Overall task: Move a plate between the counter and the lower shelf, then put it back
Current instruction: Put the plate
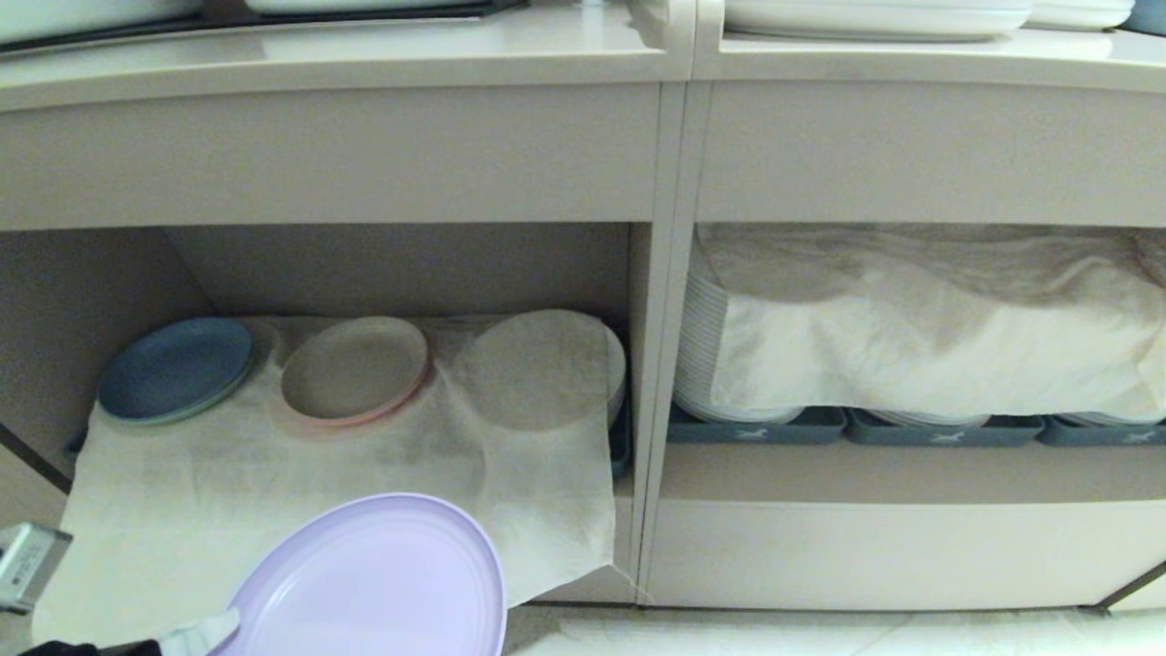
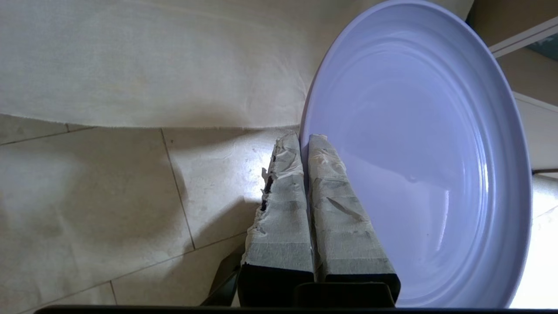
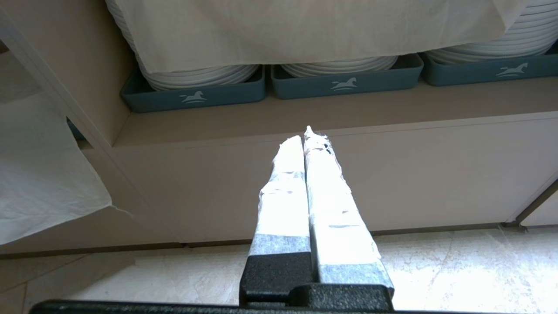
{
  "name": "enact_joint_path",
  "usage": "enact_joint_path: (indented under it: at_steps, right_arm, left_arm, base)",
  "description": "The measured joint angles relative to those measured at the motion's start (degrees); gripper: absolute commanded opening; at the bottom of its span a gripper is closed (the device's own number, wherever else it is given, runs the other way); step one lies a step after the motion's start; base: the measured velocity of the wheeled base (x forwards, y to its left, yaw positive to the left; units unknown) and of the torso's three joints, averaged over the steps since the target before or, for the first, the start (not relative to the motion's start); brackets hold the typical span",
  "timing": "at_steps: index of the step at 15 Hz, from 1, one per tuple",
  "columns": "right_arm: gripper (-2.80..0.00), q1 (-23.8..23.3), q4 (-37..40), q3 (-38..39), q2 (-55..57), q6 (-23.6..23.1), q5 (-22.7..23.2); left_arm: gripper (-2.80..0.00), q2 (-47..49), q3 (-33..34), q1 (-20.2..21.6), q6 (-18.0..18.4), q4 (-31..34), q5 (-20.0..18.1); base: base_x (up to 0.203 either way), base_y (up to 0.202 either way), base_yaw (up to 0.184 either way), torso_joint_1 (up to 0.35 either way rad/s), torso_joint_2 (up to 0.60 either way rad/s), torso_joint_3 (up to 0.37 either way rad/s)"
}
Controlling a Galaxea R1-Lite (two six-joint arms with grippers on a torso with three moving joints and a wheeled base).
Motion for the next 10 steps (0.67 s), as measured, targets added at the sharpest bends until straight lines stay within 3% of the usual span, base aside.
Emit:
enact_joint_path:
  at_steps: [10]
  right_arm:
    - [-2.80, -0.02, -0.02, 0.00, 0.00, 0.00, 0.00]
  left_arm:
    - [-2.80, 2.65, -1.09, 0.04, -0.07, -0.22, -1.27]
  base:
    - [0.000, 0.000, 0.000, 0.000, 0.00, 0.000]
